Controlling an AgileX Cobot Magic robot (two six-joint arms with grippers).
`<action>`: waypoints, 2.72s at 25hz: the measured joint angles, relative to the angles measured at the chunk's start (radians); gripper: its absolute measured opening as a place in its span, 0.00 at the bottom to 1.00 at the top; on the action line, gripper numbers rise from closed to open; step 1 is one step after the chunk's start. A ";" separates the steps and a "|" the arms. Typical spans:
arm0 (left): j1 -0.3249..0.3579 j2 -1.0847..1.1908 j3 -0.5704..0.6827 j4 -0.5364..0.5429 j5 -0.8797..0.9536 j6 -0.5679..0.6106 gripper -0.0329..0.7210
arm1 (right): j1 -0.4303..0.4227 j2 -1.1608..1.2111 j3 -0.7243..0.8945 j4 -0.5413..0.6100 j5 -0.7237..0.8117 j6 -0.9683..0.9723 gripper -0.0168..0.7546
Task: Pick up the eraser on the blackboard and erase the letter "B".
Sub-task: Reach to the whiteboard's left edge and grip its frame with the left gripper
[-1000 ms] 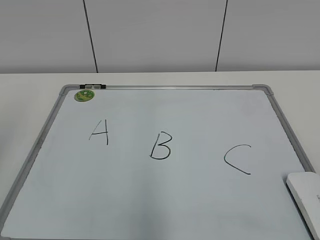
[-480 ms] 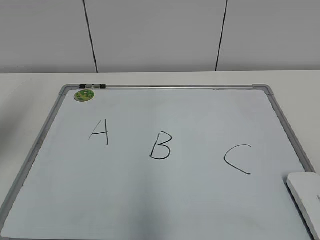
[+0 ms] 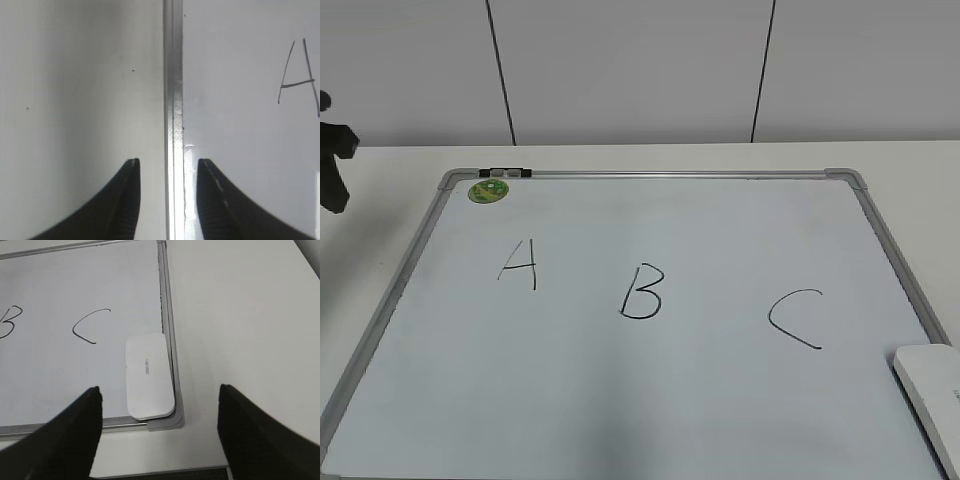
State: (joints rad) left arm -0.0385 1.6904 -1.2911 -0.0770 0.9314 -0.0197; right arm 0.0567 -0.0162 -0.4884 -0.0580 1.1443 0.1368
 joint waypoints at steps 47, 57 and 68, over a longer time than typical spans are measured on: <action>-0.011 0.448 -0.173 -0.012 -0.019 0.020 0.25 | 0.000 0.000 0.000 0.000 0.000 0.000 0.71; -0.011 0.448 -0.175 -0.021 -0.018 0.020 0.08 | 0.000 0.023 -0.023 0.002 -0.030 0.000 0.71; -0.011 0.448 -0.175 -0.021 -0.018 0.020 0.08 | 0.000 0.612 -0.174 0.036 -0.006 -0.063 0.71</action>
State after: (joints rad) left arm -0.0494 2.1388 -1.4659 -0.0984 0.9135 0.0000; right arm 0.0567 0.5959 -0.6620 -0.0215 1.1380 0.0738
